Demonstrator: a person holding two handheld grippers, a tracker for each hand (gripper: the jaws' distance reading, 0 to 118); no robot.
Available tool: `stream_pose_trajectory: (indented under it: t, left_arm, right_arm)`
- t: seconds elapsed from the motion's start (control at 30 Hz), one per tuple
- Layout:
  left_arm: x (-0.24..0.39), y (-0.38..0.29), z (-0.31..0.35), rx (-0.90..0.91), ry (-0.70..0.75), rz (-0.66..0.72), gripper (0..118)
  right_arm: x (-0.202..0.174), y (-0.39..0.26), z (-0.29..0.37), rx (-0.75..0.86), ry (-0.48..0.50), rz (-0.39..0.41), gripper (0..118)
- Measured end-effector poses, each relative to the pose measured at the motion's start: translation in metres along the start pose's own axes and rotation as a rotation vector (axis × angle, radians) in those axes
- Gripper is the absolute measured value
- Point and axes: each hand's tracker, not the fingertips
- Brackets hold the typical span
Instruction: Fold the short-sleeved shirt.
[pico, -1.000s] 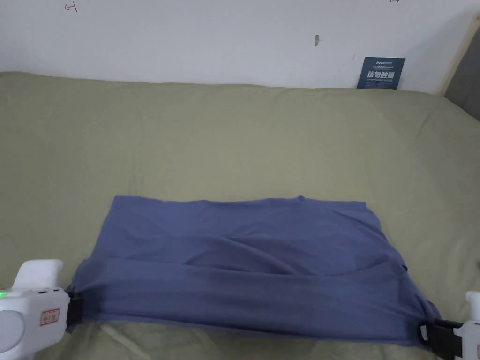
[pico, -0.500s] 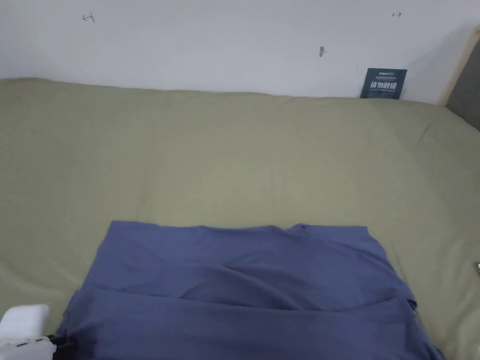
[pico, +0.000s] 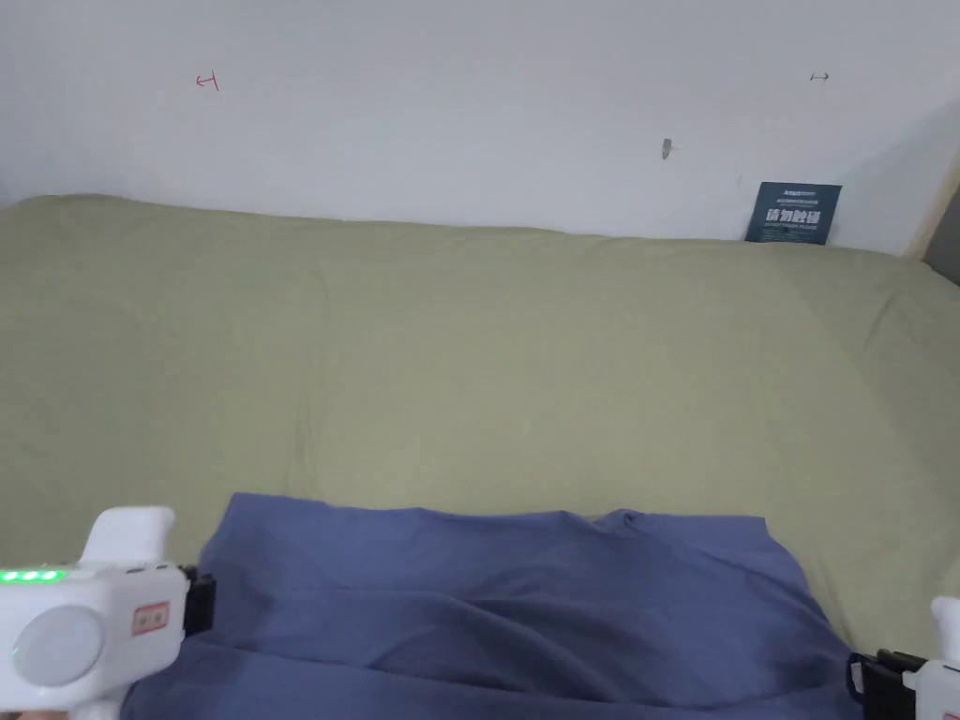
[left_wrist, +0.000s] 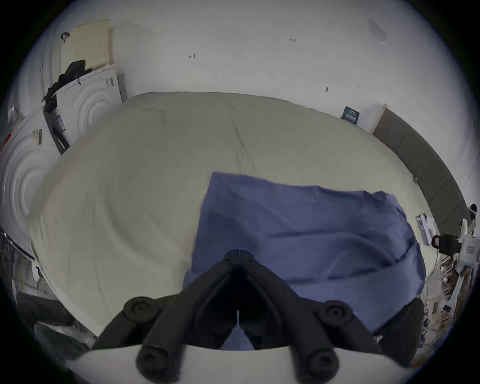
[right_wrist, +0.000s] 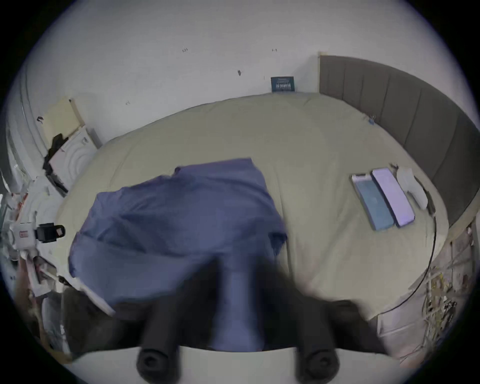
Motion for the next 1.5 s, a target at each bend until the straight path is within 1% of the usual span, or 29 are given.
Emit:
stream_pose_trajectory:
  t: [0.13, 0.23, 0.27, 0.33, 0.37, 0.43, 0.57, 0.6, 0.63, 0.67, 0.7, 0.73, 0.77, 0.8, 0.83, 0.87, 0.97, 1.07, 1.1, 1.13, 1.17, 1.2, 1.27, 1.3, 1.33, 1.37, 1.43, 1.47, 1.5]
  left_arm:
    - [0.003, 0.039, -0.039, -0.017, 0.028, -0.028, 0]
    - [-0.005, 0.060, -0.075, -0.054, 0.056, -0.008, 2]
    - [-0.006, 0.065, -0.089, -0.077, 0.088, 0.000, 12]
    - [-0.010, 0.070, -0.107, -0.108, 0.111, 0.005, 87]
    - [-0.012, 0.072, -0.118, -0.134, 0.110, 0.001, 111]
    - [-0.010, 0.074, -0.131, -0.128, 0.129, -0.013, 113]
    - [-0.005, 0.075, -0.155, -0.167, 0.160, -0.050, 112]
    - [-0.004, 0.075, -0.159, -0.185, 0.160, -0.051, 108]
    - [-0.003, 0.074, -0.159, -0.188, 0.162, -0.049, 95]
    - [-0.001, 0.075, -0.159, -0.199, 0.148, -0.039, 85]
    - [0.001, 0.076, -0.154, -0.193, 0.077, -0.014, 78]
    - [0.003, 0.076, -0.151, -0.188, 0.112, -0.031, 78]
    - [0.006, 0.076, -0.148, -0.179, 0.105, -0.057, 73]
    - [0.007, 0.077, -0.145, -0.188, 0.073, -0.074, 56]
    - [0.008, 0.077, -0.143, -0.184, 0.061, -0.068, 31]
    - [0.010, 0.077, -0.140, -0.181, 0.061, -0.064, 1]
    - [0.011, 0.078, -0.139, -0.180, 0.072, -0.078, 1]
    - [0.007, 0.079, -0.141, -0.183, 0.058, -0.039, 1]
    - [0.007, 0.079, -0.140, -0.183, 0.055, -0.032, 1]
    - [0.007, 0.079, -0.140, -0.182, 0.055, -0.037, 1]
    - [0.008, 0.078, -0.140, -0.180, 0.055, -0.044, 1]
    - [0.010, 0.078, -0.139, -0.179, 0.056, -0.046, 1]
    - [0.011, 0.077, -0.139, -0.178, 0.056, -0.051, 1]
    - [0.011, 0.077, -0.139, -0.178, 0.056, -0.051, 1]
    - [0.009, 0.077, -0.143, -0.178, 0.055, -0.052, 1]
    - [0.009, 0.077, -0.143, -0.177, 0.055, -0.051, 1]
    - [0.010, 0.077, -0.141, -0.174, 0.055, -0.051, 1]
    - [0.007, 0.077, -0.143, -0.171, 0.053, -0.055, 1]
    - [0.007, 0.077, -0.141, -0.165, 0.051, -0.055, 1]
  right_arm:
    - [-0.002, 0.019, -0.025, 0.010, -0.020, 0.010, 0]
    - [0.001, 0.027, -0.038, -0.003, -0.011, 0.003, 0]
    - [0.002, 0.029, -0.043, -0.007, -0.014, 0.011, 0]
    - [0.007, 0.029, -0.050, -0.021, -0.031, 0.029, 0]
    - [0.010, 0.029, -0.053, -0.025, -0.033, 0.031, 0]
    - [0.018, 0.030, -0.059, -0.028, -0.030, 0.025, 0]
    - [0.028, 0.029, -0.070, -0.051, -0.048, 0.004, 0]
    - [0.023, 0.028, -0.068, -0.056, -0.055, 0.000, 0]
    - [0.025, 0.029, -0.069, -0.059, -0.056, -0.001, 0]
    - [0.027, 0.031, -0.071, -0.066, -0.059, 0.001, 0]
    - [0.029, 0.032, -0.074, -0.071, -0.062, 0.009, 0]
    - [0.032, 0.033, -0.078, -0.075, -0.066, 0.014, 0]
    - [0.034, 0.036, -0.081, -0.077, -0.070, 0.016, 0]
    - [0.036, 0.040, -0.084, -0.080, -0.069, 0.016, 0]
    - [0.037, 0.044, -0.086, -0.083, -0.066, 0.015, 0]
    - [0.037, 0.049, -0.090, -0.085, -0.065, 0.015, 0]
    - [0.038, 0.069, -0.106, -0.094, -0.063, 0.026, 0]
    - [0.038, 0.086, -0.126, -0.110, -0.056, 0.038, 1]
    - [0.038, 0.092, -0.135, -0.127, -0.059, 0.044, 17]
    - [0.035, 0.096, -0.142, -0.146, -0.064, 0.048, 50]
    - [0.036, 0.099, -0.150, -0.169, -0.065, 0.053, 91]
    - [0.037, 0.099, -0.160, -0.215, -0.066, 0.055, 117]
    - [0.035, 0.096, -0.178, -0.257, -0.058, 0.085, 102]
    - [0.035, 0.097, -0.188, -0.244, -0.092, 0.089, 100]
    - [0.035, 0.096, -0.196, -0.254, -0.095, 0.090, 100]
    - [0.035, 0.096, -0.199, -0.256, -0.090, 0.087, 95]
    - [0.036, 0.097, -0.197, -0.262, -0.080, 0.081, 58]
    - [0.035, 0.096, -0.195, -0.250, -0.075, 0.079, 35]
    - [0.035, 0.097, -0.189, -0.206, -0.090, 0.091, 0]
